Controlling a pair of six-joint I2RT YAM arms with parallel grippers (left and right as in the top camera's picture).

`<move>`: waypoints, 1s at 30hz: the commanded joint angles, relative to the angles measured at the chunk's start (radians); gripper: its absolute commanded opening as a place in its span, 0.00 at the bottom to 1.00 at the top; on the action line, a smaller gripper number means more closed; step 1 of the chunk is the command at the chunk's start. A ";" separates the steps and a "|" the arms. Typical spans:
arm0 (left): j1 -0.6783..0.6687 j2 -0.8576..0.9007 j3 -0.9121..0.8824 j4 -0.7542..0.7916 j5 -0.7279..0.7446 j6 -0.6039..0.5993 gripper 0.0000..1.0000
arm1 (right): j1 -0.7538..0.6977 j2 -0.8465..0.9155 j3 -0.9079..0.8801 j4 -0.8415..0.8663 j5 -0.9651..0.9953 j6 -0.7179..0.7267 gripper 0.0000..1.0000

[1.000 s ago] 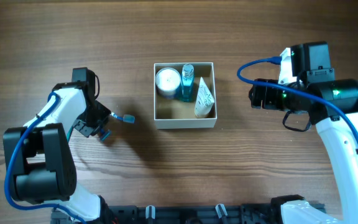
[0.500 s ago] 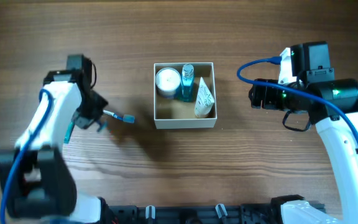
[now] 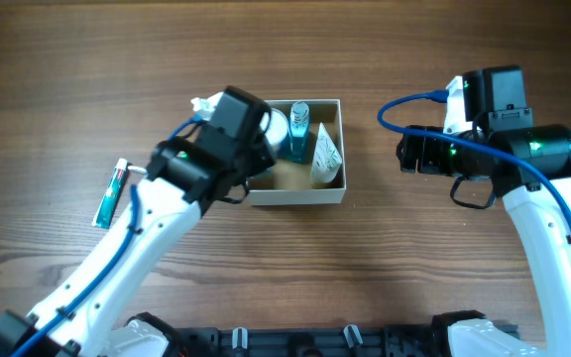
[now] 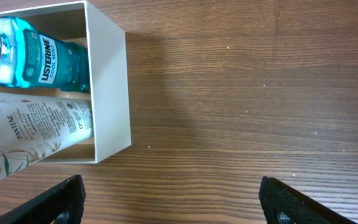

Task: Pack container
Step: 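Grasp the blue razor with the left gripper and drop it into the box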

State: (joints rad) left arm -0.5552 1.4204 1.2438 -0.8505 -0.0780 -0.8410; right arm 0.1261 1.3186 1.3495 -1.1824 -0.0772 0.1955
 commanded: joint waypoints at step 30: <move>0.068 -0.070 0.008 -0.064 -0.171 -0.102 0.89 | 0.000 0.010 -0.002 0.000 0.011 -0.013 0.91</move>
State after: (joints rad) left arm -0.5678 1.4677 1.2438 -0.8421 -0.0757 -0.9585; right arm 0.1261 1.3186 1.3495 -1.1828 -0.0772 0.1955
